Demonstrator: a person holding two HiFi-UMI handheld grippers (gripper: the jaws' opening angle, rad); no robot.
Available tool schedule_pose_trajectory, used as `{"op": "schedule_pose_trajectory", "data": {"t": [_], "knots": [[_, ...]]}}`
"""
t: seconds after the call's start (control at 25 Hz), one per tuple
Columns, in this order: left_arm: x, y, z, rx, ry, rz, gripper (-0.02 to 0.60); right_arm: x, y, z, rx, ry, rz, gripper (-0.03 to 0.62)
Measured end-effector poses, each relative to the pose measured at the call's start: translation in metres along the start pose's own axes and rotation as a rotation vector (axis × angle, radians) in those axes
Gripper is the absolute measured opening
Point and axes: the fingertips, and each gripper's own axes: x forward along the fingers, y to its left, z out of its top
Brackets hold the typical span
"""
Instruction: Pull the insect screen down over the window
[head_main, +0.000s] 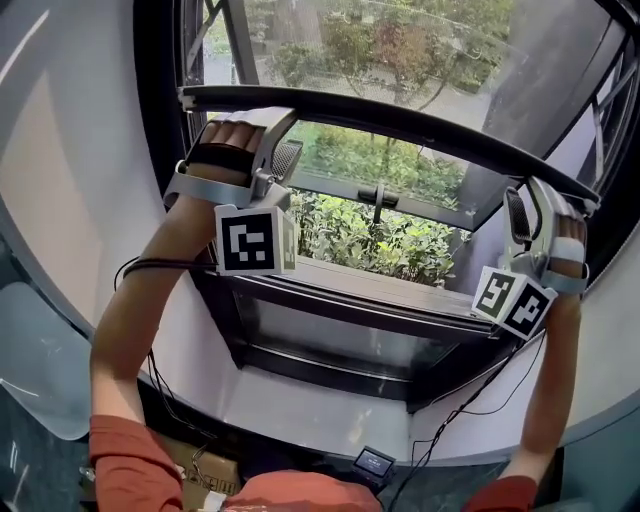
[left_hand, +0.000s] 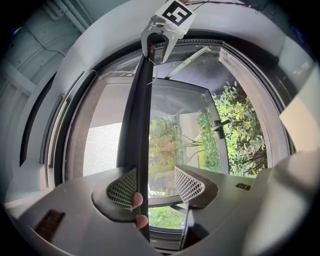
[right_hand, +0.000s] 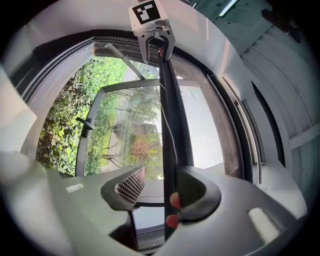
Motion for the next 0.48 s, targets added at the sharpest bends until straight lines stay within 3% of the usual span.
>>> {"op": "schedule_pose_trajectory", "data": {"t": [0.48], "knots": [[-0.018, -0.056, 0.002, -0.012, 0.006, -0.087, 0.219, -0.027, 0.052, 0.003, 0.091, -0.021, 0.096, 0.198]]}}
